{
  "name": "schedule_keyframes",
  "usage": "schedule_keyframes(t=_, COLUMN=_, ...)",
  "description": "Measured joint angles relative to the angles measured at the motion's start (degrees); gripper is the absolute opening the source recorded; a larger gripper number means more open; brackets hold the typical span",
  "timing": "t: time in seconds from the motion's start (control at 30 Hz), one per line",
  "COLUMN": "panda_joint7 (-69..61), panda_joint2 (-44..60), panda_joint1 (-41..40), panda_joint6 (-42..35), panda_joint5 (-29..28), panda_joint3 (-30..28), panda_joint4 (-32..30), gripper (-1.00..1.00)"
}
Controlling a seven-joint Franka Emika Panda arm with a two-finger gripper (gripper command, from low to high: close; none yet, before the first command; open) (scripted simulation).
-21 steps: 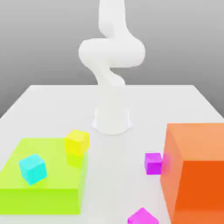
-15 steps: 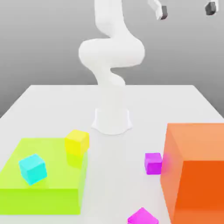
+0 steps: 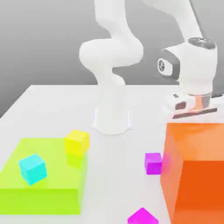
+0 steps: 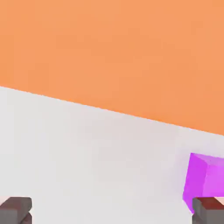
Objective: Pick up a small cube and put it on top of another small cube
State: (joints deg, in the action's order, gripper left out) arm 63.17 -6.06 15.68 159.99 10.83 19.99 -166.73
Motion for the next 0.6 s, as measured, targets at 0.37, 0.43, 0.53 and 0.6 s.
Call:
schedule_keyframes(t=0.37, panda_joint7=17.4, panda_joint2=16.0, panda_joint1=4.4, panda_joint6=17.9, panda_joint5=-26.1, panda_joint3=-17.5, panda_joint4=-1.2, gripper=0.00)
schedule_keyframes(t=0.43, panda_joint7=17.4, panda_joint2=18.9, panda_joint1=7.4, panda_joint6=20.4, panda_joint5=-26.1, panda_joint3=-20.4, panda_joint4=-0.8, gripper=-1.00)
schedule_keyframes(t=0.53, panda_joint7=17.4, panda_joint2=18.9, panda_joint1=7.4, panda_joint6=20.5, panda_joint5=-26.2, panda_joint3=-20.4, panda_joint4=-0.8, gripper=-1.00)
schedule_keyframes(t=0.6, panda_joint7=17.5, panda_joint2=18.9, panda_joint1=7.4, panda_joint6=20.5, panda_joint5=-26.2, panda_joint3=-20.4, panda_joint4=-0.8, gripper=-1.00)
